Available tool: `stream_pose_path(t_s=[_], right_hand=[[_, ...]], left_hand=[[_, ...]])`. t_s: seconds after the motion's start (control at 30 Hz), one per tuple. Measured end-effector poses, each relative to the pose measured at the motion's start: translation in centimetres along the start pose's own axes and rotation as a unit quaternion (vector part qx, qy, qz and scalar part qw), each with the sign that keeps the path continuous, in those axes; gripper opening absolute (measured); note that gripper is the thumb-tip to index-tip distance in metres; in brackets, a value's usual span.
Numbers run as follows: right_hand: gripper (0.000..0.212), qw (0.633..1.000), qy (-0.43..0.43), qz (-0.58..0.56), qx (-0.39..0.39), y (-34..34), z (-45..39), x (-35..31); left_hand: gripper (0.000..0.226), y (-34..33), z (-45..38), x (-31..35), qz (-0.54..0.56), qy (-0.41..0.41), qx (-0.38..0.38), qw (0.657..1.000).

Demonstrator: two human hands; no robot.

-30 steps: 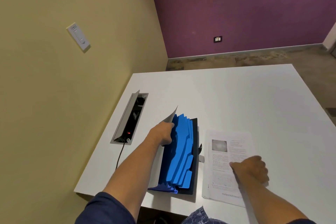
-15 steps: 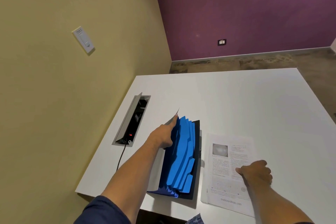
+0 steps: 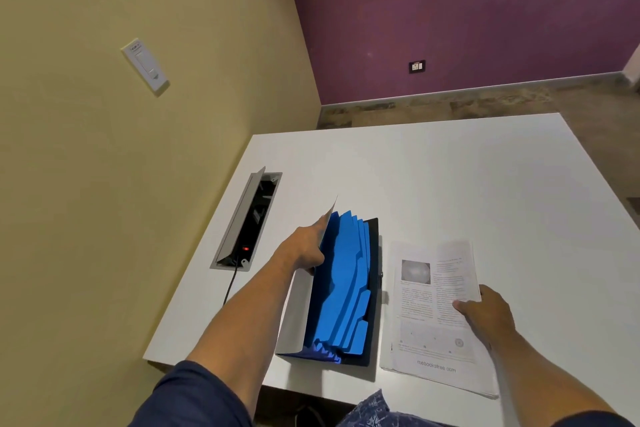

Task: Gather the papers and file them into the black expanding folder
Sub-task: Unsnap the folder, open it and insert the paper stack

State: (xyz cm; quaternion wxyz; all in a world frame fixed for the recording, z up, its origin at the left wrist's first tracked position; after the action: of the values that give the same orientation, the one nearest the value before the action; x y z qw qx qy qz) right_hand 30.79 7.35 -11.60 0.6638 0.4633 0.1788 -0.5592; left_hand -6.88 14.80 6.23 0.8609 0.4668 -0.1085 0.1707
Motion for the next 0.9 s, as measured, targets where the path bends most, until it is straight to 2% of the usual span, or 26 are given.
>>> stream_pose_path(t_s=[0.1,0.27,0.4,0.5,0.57,0.7,0.9], right_hand=[[0.035,0.997,0.016,-0.064,-0.051,-1.1,-0.1,0.5],[0.037,0.981,0.014,-0.183,-0.056,-1.2,0.7,0.7],[0.041,0.953,0.016,-0.304,0.001,0.3,1.5,-1.1],[0.039,0.928,0.024,-0.371,0.028,1.2,1.6,-3.4],[0.035,0.911,0.042,-0.41,0.025,1.3,1.9,-5.7],[0.039,0.868,0.088,-0.488,-0.024,0.1,2.5,-10.7],[0.036,0.84,0.099,-0.533,-0.025,-1.8,3.0,-14.5]], left_hand=[[0.105,-0.1,-0.1,-0.2,0.026,-0.004,-0.009,1.0],[0.086,-0.3,-0.9,-1.1,0.051,0.01,-0.011,0.999],[0.063,-0.2,-1.0,-1.5,0.074,0.027,-0.013,0.997],[0.056,-0.3,-1.3,-1.9,0.073,0.034,-0.006,0.997],[0.054,-0.2,-1.5,-2.0,0.072,0.035,-0.003,0.997],[0.053,-0.1,-1.8,-2.0,0.079,0.033,0.0,0.996],[0.065,0.0,-2.0,-2.2,0.08,0.027,0.008,0.996]])
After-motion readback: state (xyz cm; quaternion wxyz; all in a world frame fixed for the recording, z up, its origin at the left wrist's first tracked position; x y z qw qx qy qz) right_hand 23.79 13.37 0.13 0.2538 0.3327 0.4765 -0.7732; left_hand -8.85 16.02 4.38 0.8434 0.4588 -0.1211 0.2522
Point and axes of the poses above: each hand's wrist, its own z-axis away from the middle knuckle, its own y-axis out of the back of the hand, x = y × z, the point moved 10 cm from there along -z, towards the middle knuckle, and after that the axes turned 2 degrees about -z, right-handed, at the moved point
